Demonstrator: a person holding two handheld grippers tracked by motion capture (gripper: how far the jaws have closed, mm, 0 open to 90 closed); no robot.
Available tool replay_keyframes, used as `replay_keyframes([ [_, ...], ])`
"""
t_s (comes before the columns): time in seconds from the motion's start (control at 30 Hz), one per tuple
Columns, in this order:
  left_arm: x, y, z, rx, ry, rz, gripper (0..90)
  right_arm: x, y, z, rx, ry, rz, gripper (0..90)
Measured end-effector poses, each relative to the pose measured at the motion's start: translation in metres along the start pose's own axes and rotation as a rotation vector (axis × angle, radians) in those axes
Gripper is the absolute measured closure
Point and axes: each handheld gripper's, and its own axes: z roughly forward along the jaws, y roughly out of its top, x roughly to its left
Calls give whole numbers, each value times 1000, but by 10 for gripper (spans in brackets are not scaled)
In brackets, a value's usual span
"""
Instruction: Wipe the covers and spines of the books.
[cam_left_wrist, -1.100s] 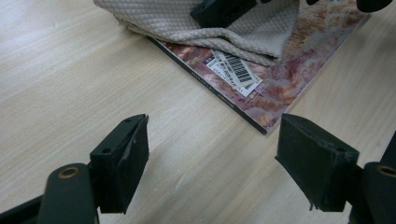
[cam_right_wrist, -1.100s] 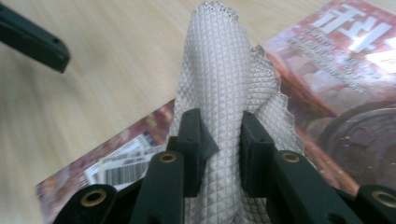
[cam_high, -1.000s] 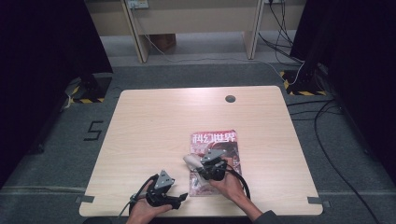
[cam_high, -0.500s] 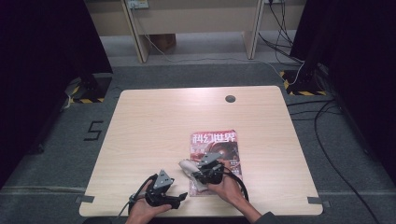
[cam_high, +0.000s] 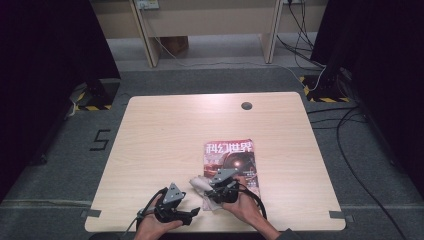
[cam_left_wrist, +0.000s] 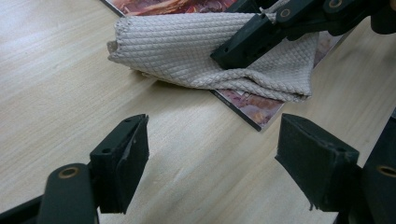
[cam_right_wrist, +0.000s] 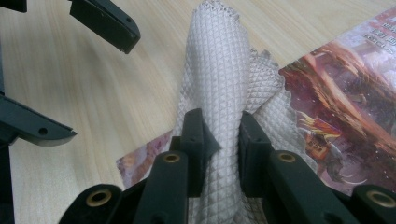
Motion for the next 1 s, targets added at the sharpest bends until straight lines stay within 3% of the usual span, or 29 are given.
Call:
replay_keyframes([
  [0.3, 1, -2, -2, -1, 3, -5, 243, -23, -10, -15, 7, -76, 55, 763],
  [0.57, 1, -2, -2, 2, 2, -6, 242, -54, -25, -36, 18, -152, 121, 763],
  [1.0, 1, -2, -2, -1, 3, -7, 242, -81, -49, -66, 12, -240, 202, 764],
])
